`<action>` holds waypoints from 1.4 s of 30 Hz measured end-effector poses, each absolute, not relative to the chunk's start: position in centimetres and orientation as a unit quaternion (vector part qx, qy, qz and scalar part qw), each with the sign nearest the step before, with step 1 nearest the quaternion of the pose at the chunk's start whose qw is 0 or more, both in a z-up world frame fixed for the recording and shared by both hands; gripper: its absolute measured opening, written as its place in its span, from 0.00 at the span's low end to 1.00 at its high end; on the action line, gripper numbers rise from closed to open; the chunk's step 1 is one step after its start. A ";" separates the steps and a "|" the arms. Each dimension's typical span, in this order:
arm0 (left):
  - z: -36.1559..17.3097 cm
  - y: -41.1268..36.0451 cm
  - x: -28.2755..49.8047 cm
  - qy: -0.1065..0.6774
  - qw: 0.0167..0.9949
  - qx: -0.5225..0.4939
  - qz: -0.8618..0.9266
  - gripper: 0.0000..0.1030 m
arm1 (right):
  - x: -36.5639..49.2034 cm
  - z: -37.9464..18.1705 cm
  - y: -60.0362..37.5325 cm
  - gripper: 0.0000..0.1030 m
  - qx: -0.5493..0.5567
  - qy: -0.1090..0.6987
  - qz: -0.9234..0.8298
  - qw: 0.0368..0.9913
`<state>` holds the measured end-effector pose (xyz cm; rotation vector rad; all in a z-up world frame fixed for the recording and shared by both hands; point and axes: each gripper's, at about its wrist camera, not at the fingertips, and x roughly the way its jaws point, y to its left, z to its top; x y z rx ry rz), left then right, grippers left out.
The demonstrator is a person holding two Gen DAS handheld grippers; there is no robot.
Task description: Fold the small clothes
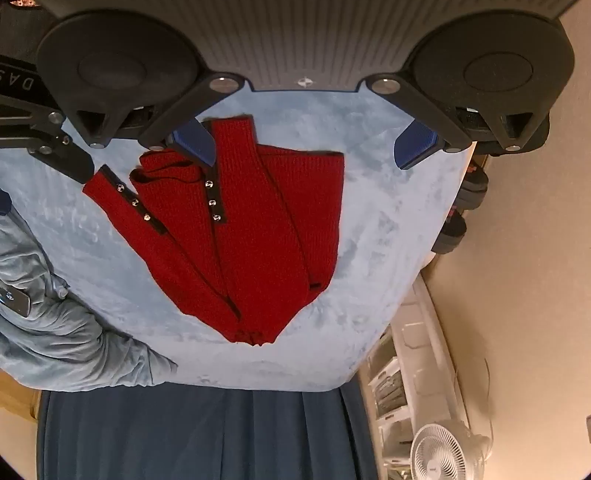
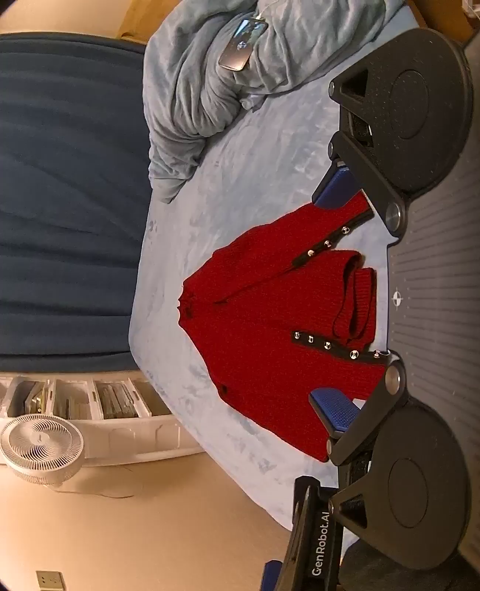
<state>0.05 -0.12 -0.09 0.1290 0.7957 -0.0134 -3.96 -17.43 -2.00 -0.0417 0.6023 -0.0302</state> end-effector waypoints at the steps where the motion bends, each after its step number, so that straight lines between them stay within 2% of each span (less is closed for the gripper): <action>1: -0.1 -0.1 0.1 0.388 0.919 0.063 -0.007 1.00 | -3.9 -2.0 -17.5 0.99 -0.020 0.294 -0.016 0.955; 10: 1.6 -0.4 0.1 0.398 0.916 0.055 -0.007 1.00 | -4.0 -1.7 -17.6 0.99 -0.035 0.300 -0.020 0.953; 42: 0.1 -0.3 -0.2 0.391 0.918 0.060 -0.012 1.00 | -4.2 -2.0 -17.1 0.99 -0.040 0.300 -0.027 0.953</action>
